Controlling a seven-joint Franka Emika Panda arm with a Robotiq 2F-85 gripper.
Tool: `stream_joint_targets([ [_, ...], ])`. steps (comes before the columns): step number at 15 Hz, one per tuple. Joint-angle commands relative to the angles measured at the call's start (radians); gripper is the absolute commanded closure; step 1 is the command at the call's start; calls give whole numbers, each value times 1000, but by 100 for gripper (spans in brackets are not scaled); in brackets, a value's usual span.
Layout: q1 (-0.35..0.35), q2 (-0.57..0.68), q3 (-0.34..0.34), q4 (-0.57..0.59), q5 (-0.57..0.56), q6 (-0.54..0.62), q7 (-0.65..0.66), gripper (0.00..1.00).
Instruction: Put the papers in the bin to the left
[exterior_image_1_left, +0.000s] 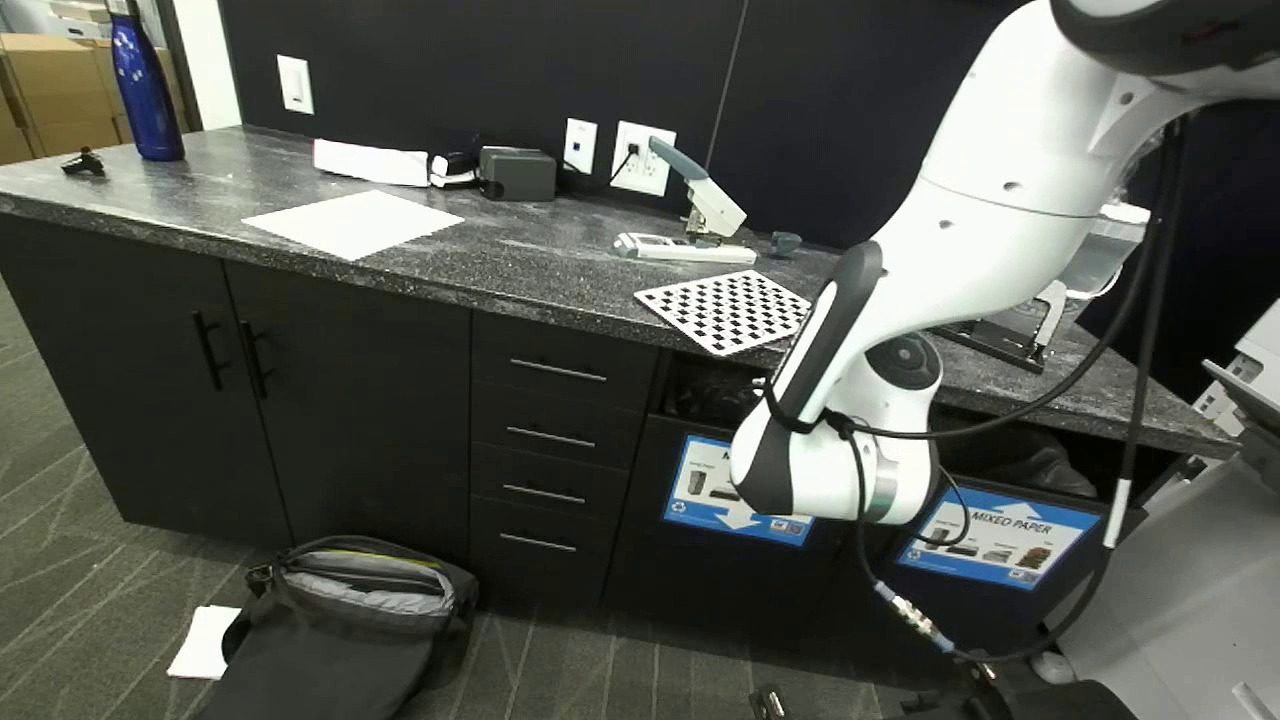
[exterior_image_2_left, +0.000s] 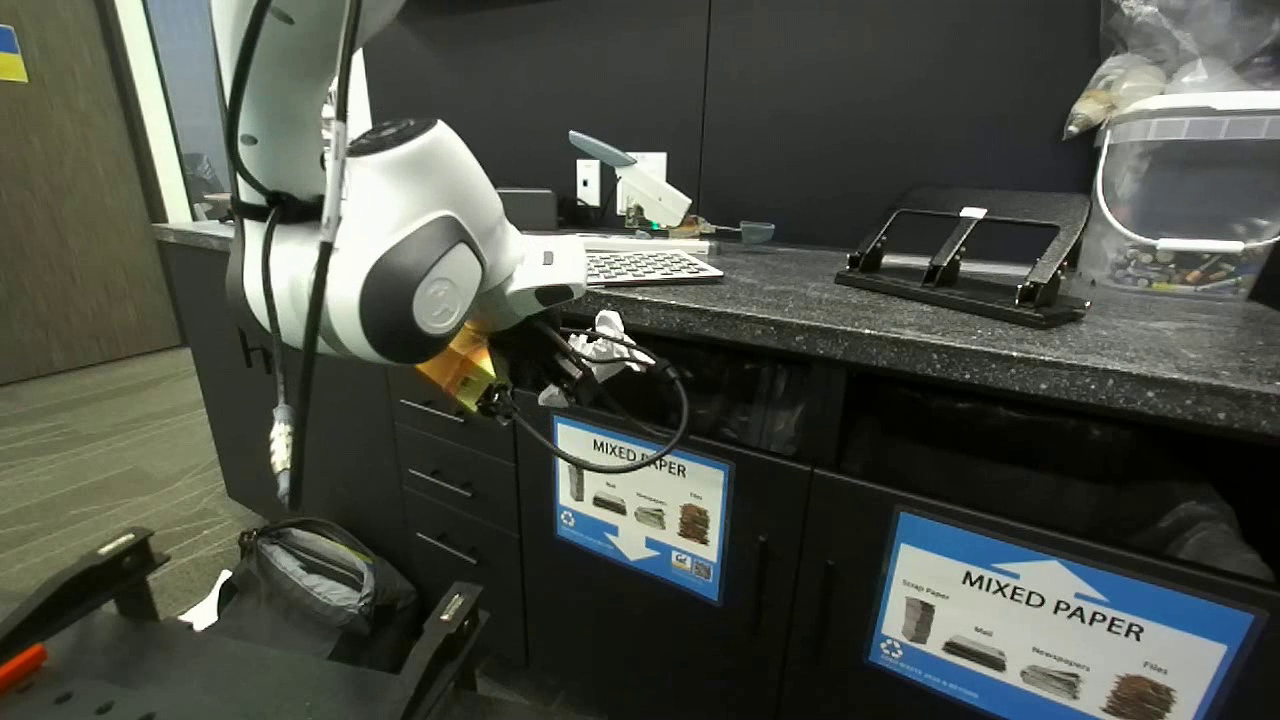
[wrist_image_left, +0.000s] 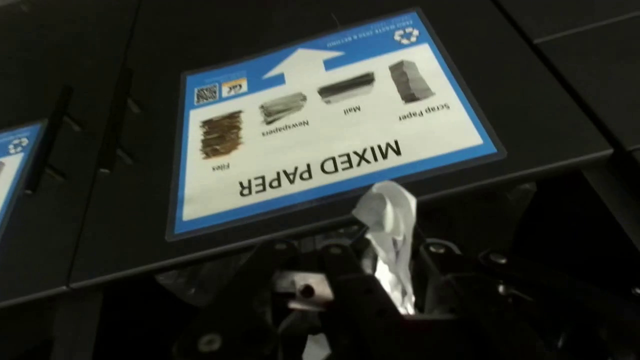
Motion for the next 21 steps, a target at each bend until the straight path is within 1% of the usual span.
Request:
stream_joint_targets([
  [1, -10, 141, 47, 133, 95, 204, -34, 94],
  [4, -25, 228, 74, 236, 127, 265, -51, 94],
  [6, -38, 278, 86, 294, 132, 271, -56, 94],
  [9, -41, 340, 86, 391, 145, 280, -83, 94],
  [15, -48, 431, 83, 558, 166, 256, -149, 94],
  [18, -44, 464, 81, 617, 188, 242, -184, 94],
  [19, -34, 473, 74, 636, 211, 222, -210, 92],
  [20, -32, 474, 73, 646, 222, 195, -232, 68],
  [21, -31, 479, 74, 661, 232, 183, -242, 67],
])
